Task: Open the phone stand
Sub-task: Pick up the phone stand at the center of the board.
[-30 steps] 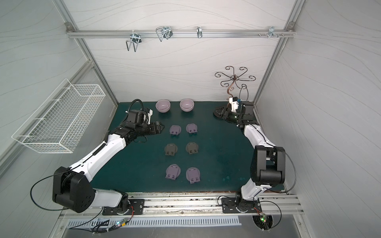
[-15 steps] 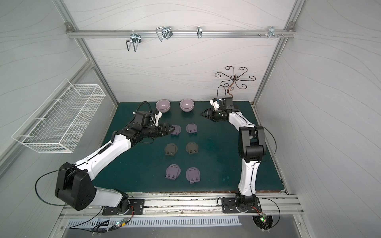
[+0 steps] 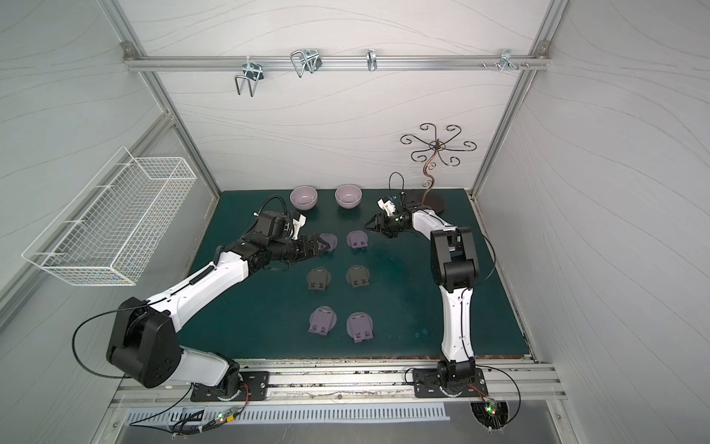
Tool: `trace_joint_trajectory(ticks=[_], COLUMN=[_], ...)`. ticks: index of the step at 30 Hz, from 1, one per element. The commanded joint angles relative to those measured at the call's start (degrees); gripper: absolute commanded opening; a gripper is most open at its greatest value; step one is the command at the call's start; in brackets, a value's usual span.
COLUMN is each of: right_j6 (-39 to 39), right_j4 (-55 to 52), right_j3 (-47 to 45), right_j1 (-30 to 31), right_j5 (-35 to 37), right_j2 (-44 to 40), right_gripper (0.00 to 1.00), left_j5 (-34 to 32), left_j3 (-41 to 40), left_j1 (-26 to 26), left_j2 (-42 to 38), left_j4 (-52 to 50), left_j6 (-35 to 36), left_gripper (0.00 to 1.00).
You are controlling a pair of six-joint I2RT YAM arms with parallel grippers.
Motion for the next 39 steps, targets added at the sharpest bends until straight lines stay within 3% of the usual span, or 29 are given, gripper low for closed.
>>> trace_joint_trajectory(ticks=[1, 24, 39], right_j6=[-1.0, -2.14, -1.77], right_j4=[-1.47, -4.35, -5.42], right_j3=[1.67, 10.17, 15.39], right_j1=[0.61, 2.45, 3.58], right_j5=[-1.04, -2.66, -5.76], right_j2=[2.51, 12.34, 17.45], right_gripper=[0.54, 0.52, 0.44], left_j5=[1.53, 4.8, 4.82], left_j3=[0.77, 0.2, -0.02], left_j1=[-0.38, -0.33, -0.33], left_j2=[0.89, 2.15, 3.63], left_j4=[2.43, 5.5, 5.49], left_j6=[-0.97, -3.49, -3.16], left_gripper=[0.89, 0.87, 0.87])
